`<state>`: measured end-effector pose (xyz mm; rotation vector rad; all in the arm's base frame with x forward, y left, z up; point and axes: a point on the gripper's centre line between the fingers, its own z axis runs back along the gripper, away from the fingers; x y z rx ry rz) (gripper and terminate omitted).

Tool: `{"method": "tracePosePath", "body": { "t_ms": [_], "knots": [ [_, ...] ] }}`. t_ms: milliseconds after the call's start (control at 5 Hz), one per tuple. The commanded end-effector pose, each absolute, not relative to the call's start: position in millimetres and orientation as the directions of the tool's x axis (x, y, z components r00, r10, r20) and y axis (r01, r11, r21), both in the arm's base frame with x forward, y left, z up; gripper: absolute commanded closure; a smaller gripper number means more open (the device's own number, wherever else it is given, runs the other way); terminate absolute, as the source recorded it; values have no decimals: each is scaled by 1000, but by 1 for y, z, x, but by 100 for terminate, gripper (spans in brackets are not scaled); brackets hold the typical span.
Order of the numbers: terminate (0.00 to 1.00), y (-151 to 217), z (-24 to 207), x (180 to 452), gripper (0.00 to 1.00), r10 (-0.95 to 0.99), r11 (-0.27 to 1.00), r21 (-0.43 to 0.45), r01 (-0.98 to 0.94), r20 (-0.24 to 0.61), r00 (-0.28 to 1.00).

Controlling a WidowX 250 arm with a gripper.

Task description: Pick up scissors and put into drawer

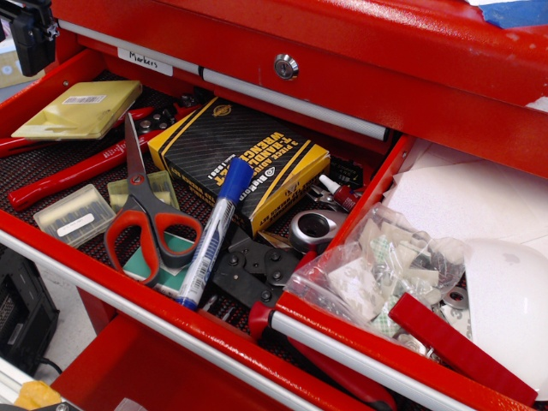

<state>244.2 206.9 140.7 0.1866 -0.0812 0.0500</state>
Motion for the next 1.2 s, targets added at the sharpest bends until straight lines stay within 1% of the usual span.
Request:
{"method": "tracePosePath", "body": {
  "t_ms": [0,200,400,600,800,1000],
  "knots": [
    [0,207,141,244,0,42,981,183,-57,85,995],
    [0,167,141,254,0,128,982,128,-139,95,987],
    [0,145,120,260,0,159,979,105,-177,158,974],
    [0,132,99,256,0,201,975,56,-214,178,963],
    [0,124,80,255,0,245,969,-13,-246,172,954],
    [0,117,69,256,0,281,960,-41,-278,184,942]
  ]
}}
